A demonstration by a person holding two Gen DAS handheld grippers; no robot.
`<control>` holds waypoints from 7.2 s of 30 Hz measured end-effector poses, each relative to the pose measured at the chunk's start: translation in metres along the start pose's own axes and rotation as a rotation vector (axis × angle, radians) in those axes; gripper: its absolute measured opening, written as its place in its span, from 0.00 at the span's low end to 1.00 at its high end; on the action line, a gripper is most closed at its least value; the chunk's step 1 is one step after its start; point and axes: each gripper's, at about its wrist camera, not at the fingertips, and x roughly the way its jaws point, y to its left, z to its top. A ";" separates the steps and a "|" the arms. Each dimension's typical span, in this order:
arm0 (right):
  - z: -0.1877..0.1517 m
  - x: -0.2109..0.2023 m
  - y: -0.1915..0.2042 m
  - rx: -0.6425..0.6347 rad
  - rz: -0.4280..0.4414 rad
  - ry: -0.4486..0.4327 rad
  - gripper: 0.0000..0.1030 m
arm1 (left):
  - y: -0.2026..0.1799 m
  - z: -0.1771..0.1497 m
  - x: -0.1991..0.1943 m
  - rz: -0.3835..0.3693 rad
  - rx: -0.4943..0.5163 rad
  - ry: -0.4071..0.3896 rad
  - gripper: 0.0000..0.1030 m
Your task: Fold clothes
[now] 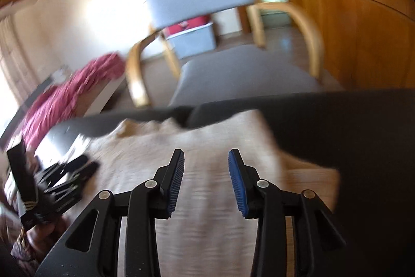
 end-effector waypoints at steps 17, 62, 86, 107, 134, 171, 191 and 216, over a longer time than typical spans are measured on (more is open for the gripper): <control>0.001 0.082 0.037 -0.019 0.083 0.126 0.41 | 0.077 -0.014 -0.002 -0.154 -0.413 -0.026 0.40; -0.098 -0.015 -0.077 0.237 0.068 0.096 0.35 | 0.015 -0.018 -0.062 -0.160 -0.224 -0.139 0.40; -0.052 -0.050 -0.075 0.493 0.383 0.061 0.21 | -0.015 -0.035 -0.079 -0.189 -0.088 -0.021 0.40; 0.025 0.011 0.186 0.225 0.447 0.219 0.21 | 0.135 -0.086 -0.078 -0.299 -0.563 -0.043 0.40; -0.043 0.066 0.375 -0.332 0.321 0.204 0.51 | 0.217 -0.168 -0.100 -0.283 -1.261 -0.380 0.32; -0.111 0.045 0.307 -0.524 0.274 -0.030 0.51 | 0.157 -0.082 -0.100 -0.305 -0.873 0.224 0.59; -0.143 0.001 0.256 -0.412 0.283 0.086 0.26 | 0.145 -0.032 -0.139 -0.584 -0.804 0.014 0.19; -0.138 0.024 0.259 -0.284 0.056 0.179 0.25 | 0.164 -0.164 -0.204 -0.321 -0.802 -0.222 0.18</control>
